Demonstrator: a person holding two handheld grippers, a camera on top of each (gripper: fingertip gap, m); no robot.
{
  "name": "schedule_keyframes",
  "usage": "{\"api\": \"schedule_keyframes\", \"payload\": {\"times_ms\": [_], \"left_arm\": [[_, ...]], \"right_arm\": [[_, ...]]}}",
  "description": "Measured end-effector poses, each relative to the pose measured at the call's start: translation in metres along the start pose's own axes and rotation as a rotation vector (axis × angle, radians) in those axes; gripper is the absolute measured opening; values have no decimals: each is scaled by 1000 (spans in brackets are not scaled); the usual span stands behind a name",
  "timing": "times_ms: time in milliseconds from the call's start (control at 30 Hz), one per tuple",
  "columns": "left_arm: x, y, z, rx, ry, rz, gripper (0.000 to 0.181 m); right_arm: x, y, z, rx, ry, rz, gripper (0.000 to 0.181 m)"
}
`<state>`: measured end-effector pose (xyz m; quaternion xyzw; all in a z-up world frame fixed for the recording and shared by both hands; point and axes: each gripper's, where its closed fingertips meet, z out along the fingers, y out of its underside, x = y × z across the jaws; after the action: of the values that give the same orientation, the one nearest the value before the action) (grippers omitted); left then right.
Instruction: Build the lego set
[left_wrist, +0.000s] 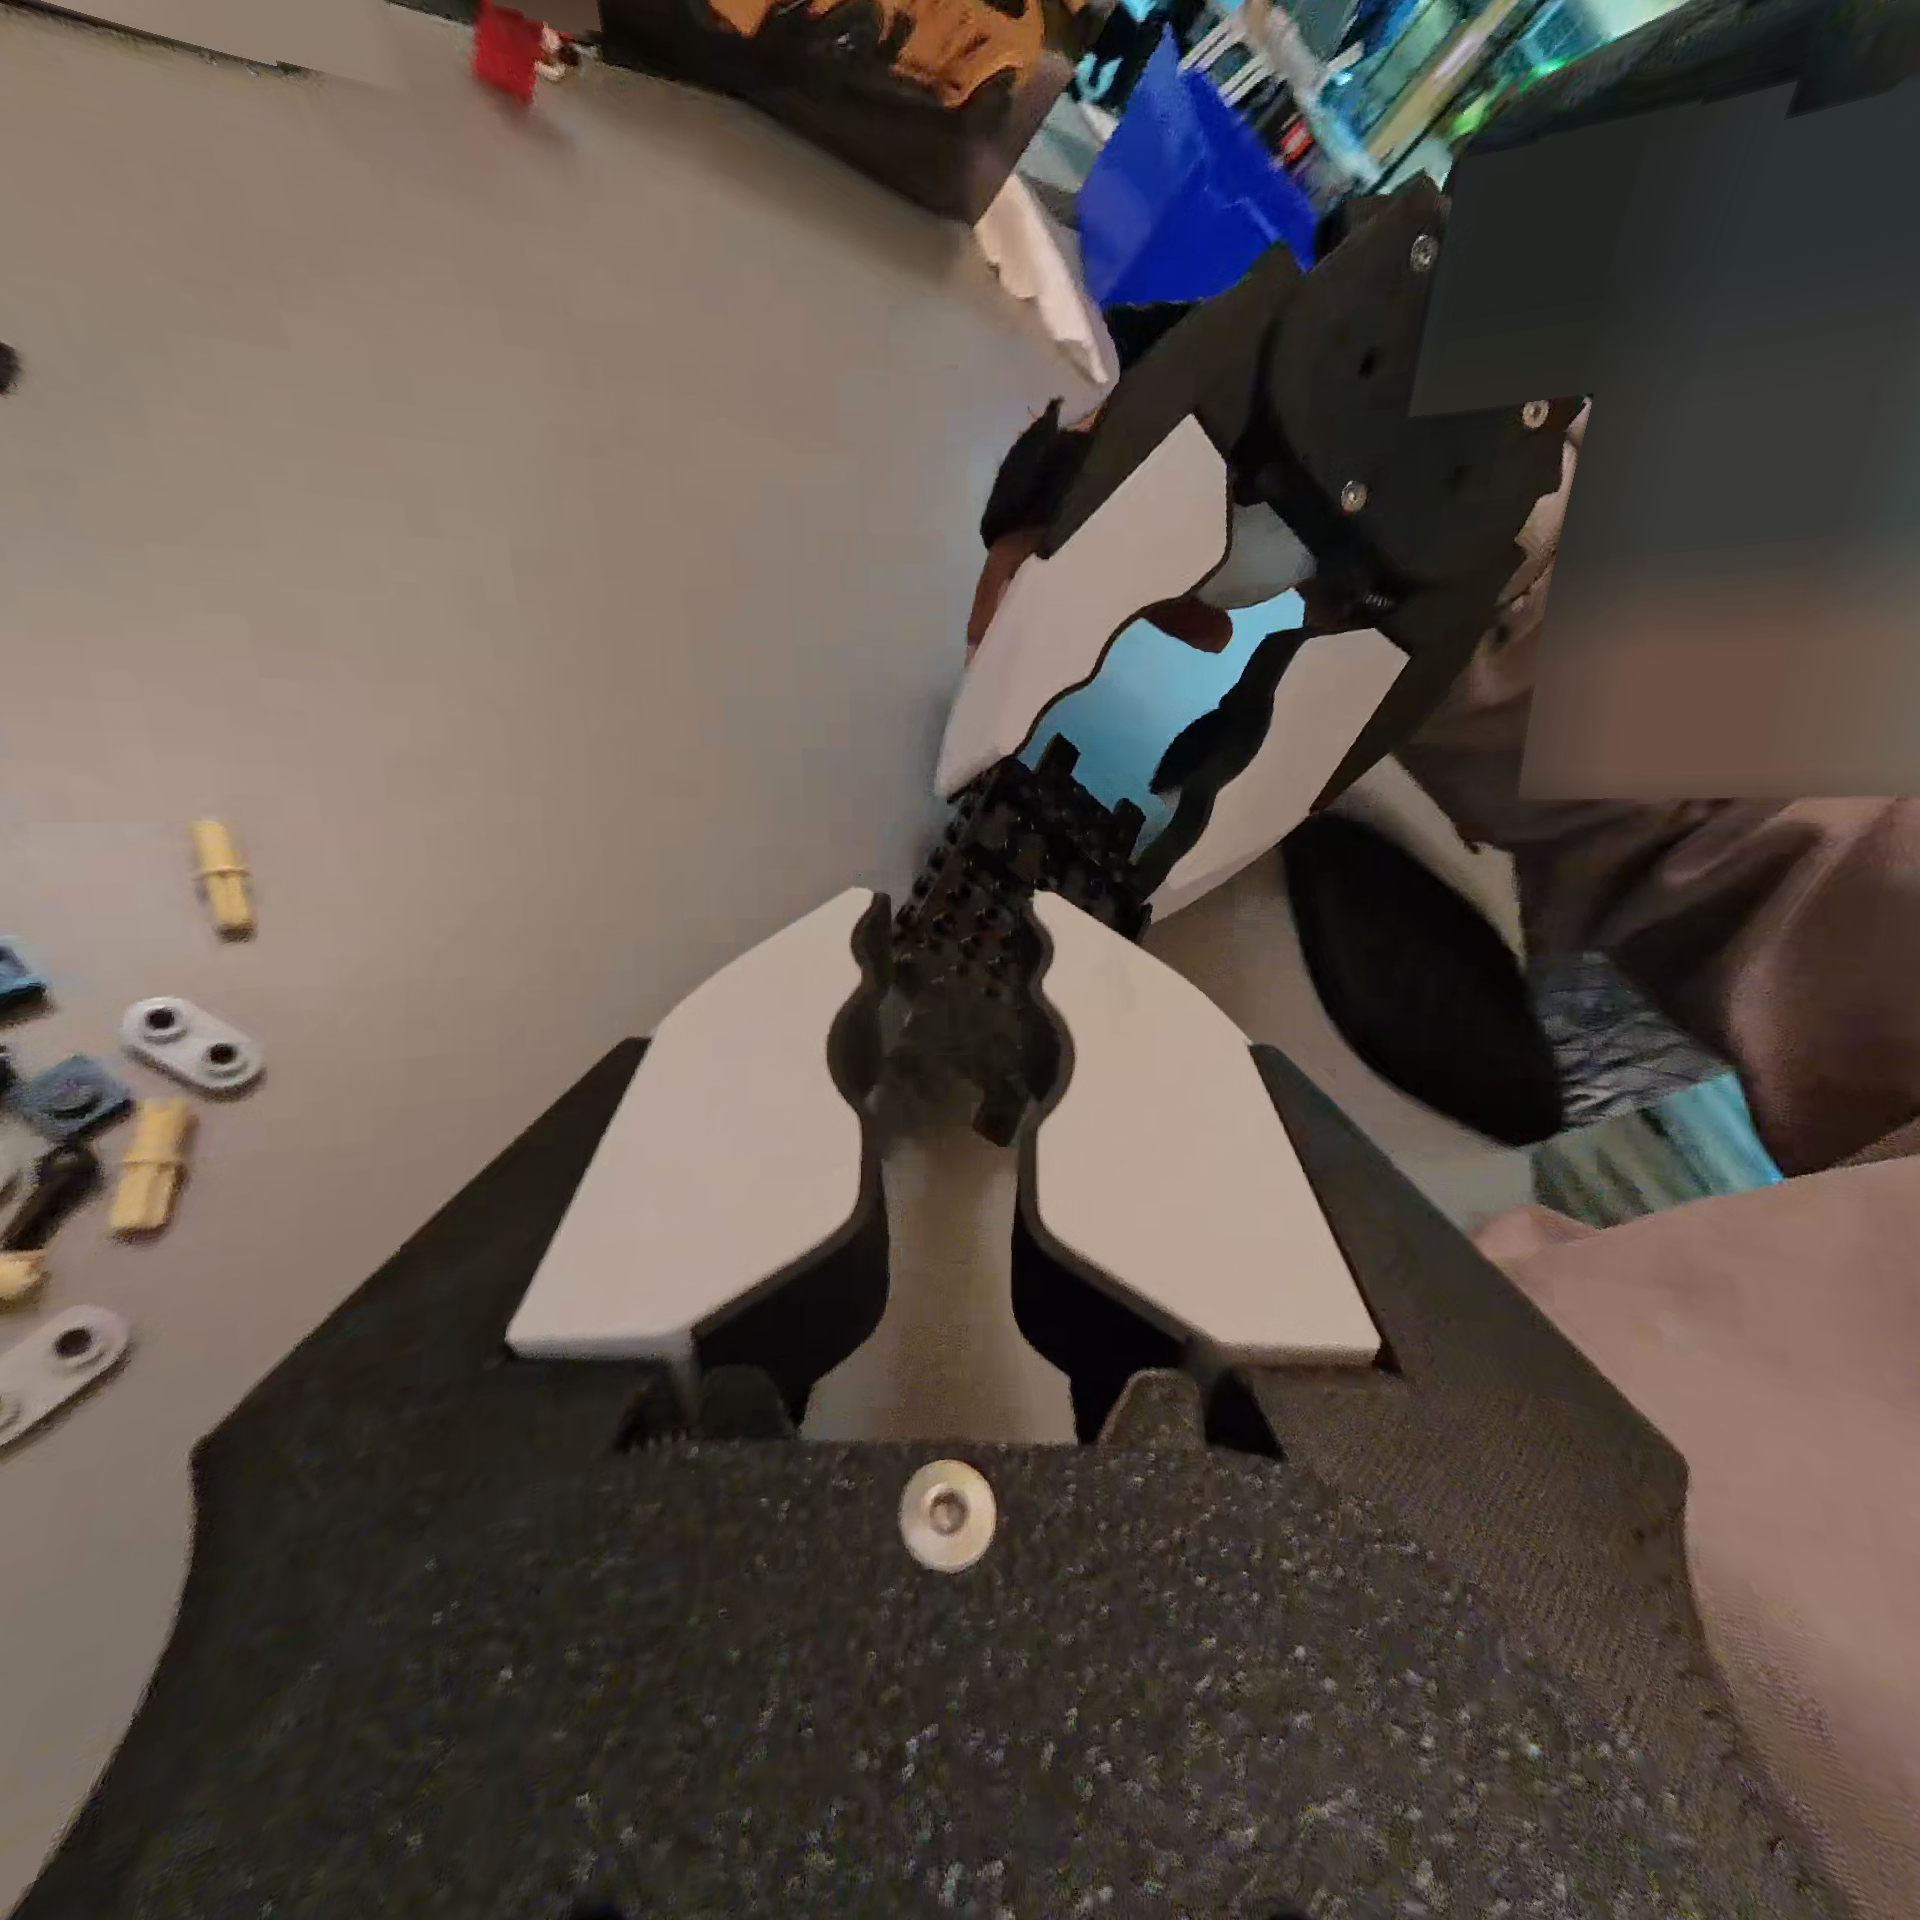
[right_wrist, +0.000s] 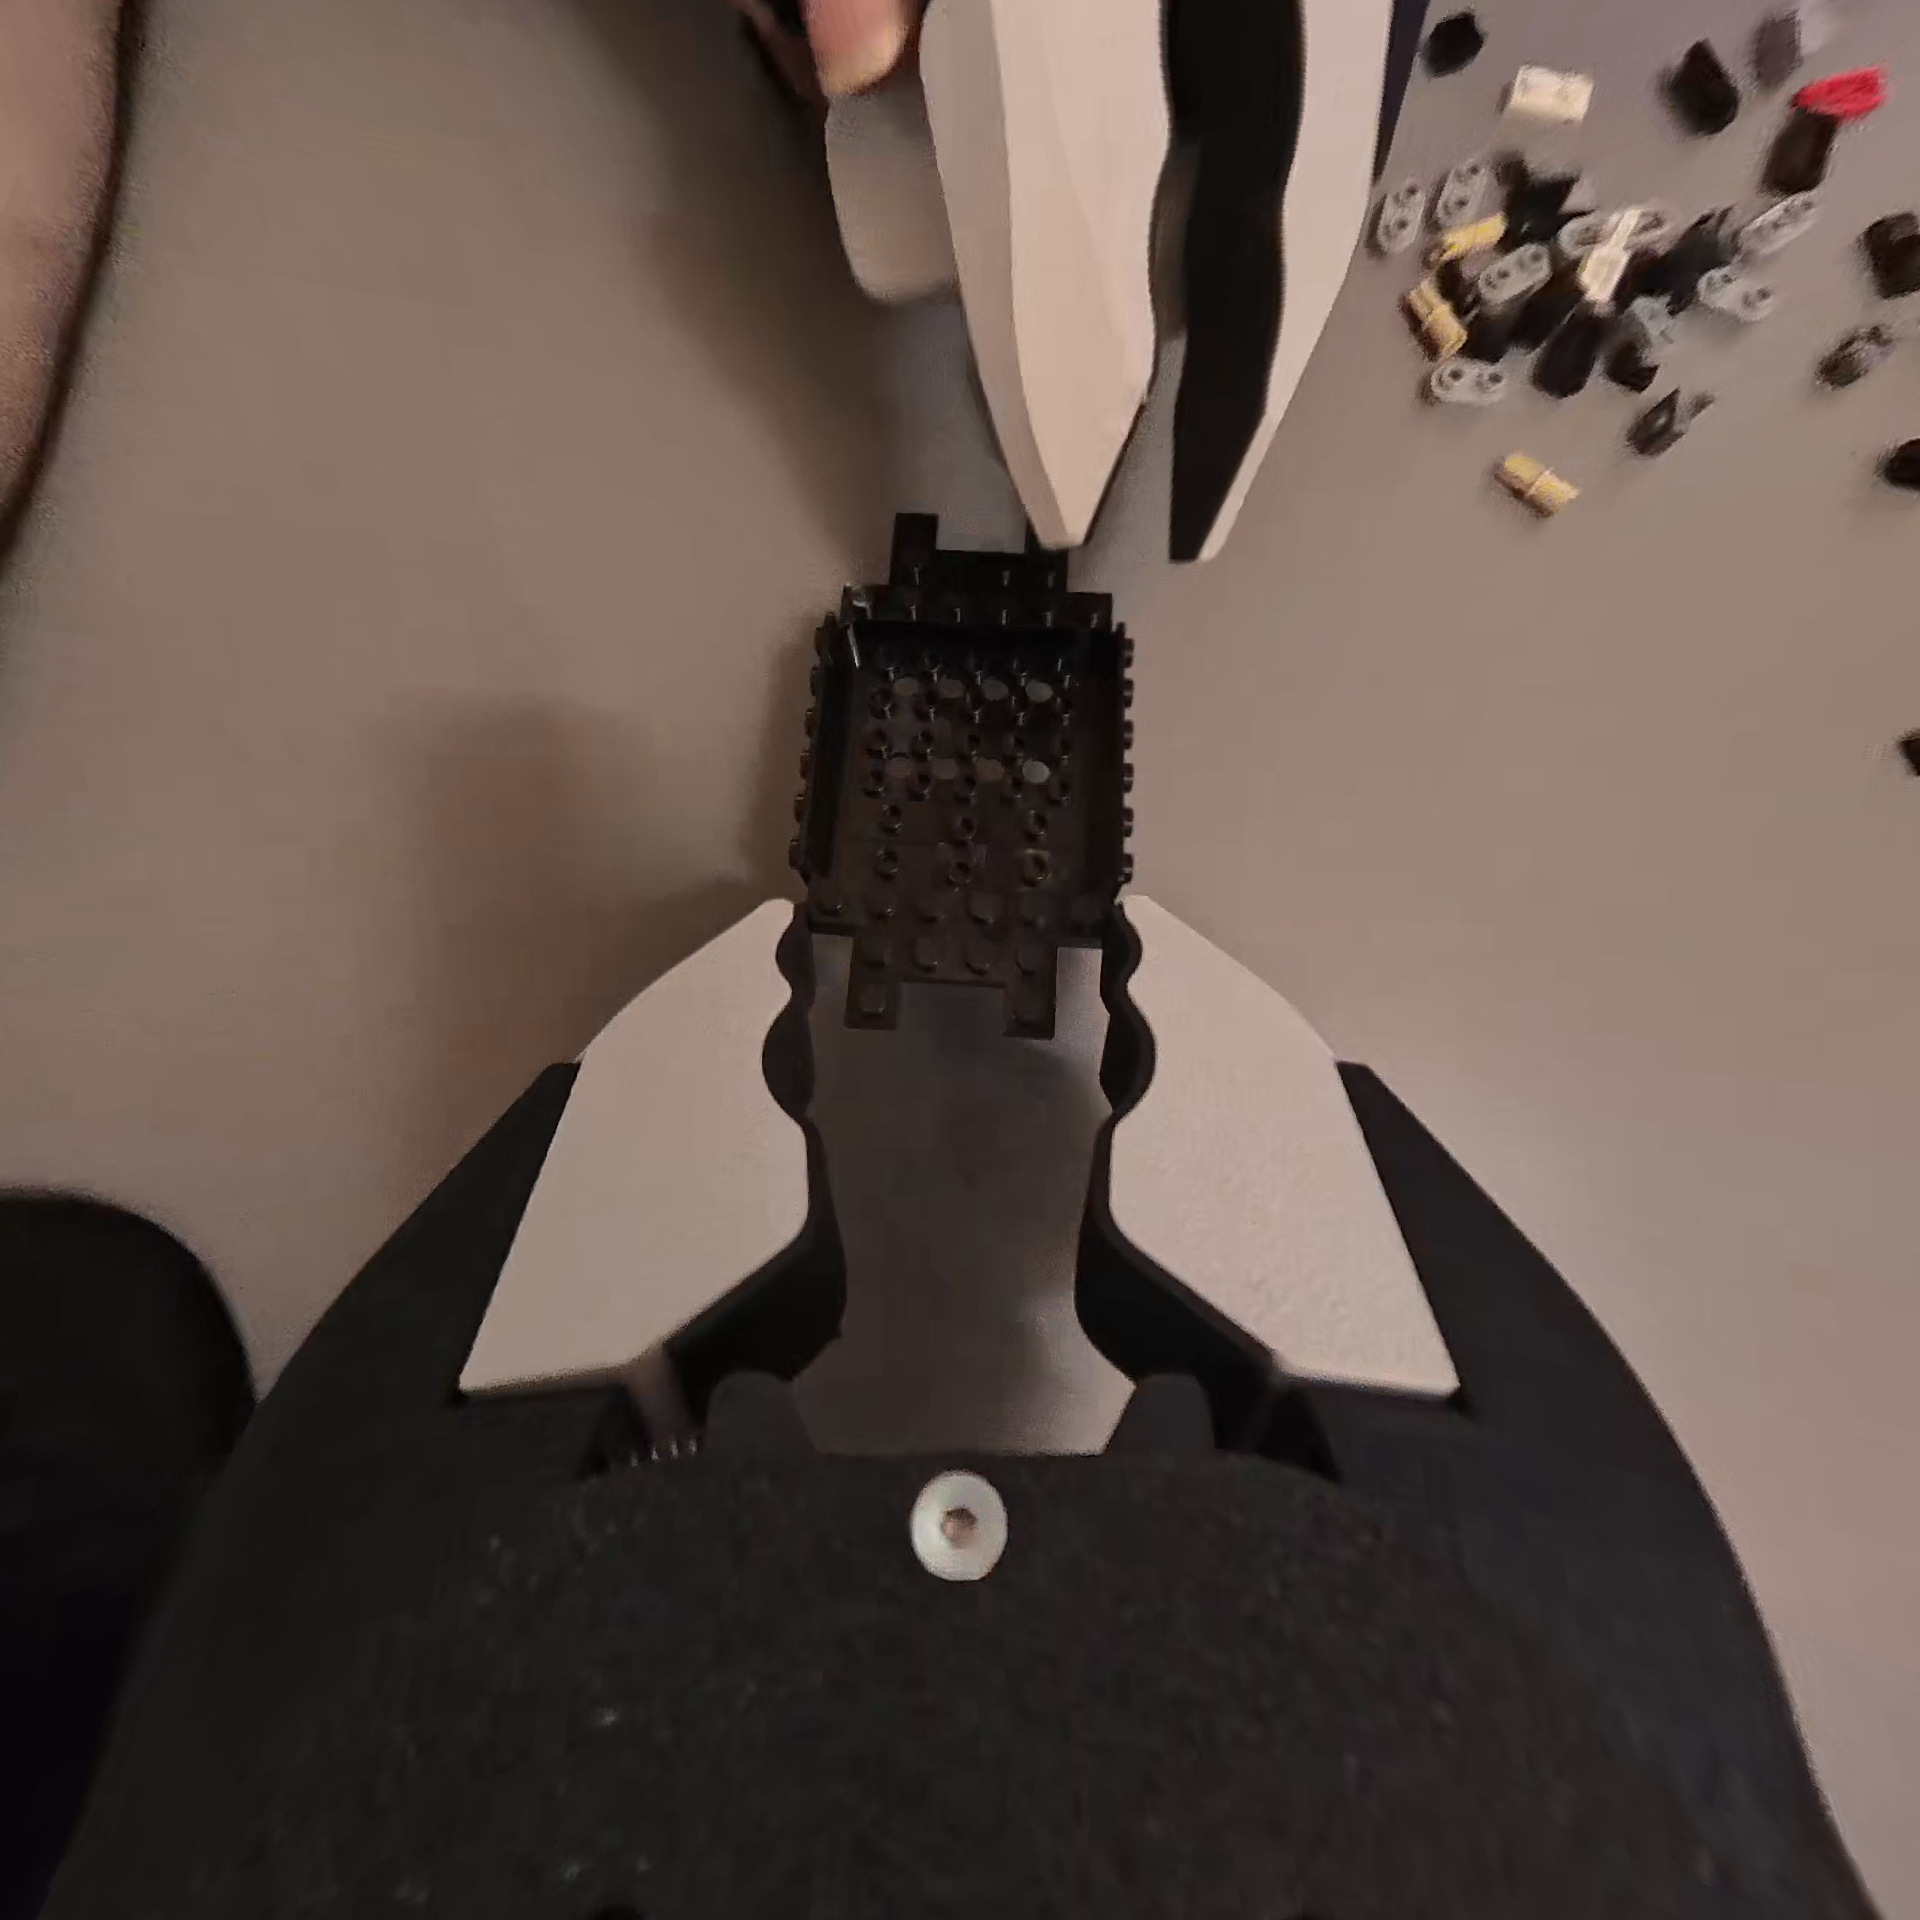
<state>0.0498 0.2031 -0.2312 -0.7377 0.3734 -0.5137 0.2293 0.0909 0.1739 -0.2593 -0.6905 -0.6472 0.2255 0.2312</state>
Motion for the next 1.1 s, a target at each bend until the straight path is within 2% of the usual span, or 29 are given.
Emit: {"api": "schedule_keyframes", "payload": {"times_ms": [167,267,333,433,533,567,667,833,1000,1100], "left_arm": [[-6,-5,-7,32,-22,8,23],[-9,-8,-11,45,-21,23,21],[-8,-10,-14,60,-22,46,19],[-10,-21,-22,117,-54,99,16],[-15,-46,-33,244,-131,169,5],[-18,-57,-39,308,-177,205,0],[-26,-93,-61,448,-350,334,0],[-27,-144,-90,603,-545,467,0],[-32,-190,-103,684,-651,480,0],[-38,-208,-105,705,-687,474,0]], "right_arm": [[6,10,11,-39,-2,-20,54],[11,11,10,-25,41,12,71],[16,7,3,25,102,50,76],[47,-18,-31,277,354,149,69],[88,-40,-94,575,704,268,43],[101,-42,-114,628,819,299,35],[134,-40,-161,654,1129,379,15],[171,-61,-212,766,1356,485,0],[218,-84,-238,747,1478,497,0],[249,-88,-246,727,1523,512,0]]}}
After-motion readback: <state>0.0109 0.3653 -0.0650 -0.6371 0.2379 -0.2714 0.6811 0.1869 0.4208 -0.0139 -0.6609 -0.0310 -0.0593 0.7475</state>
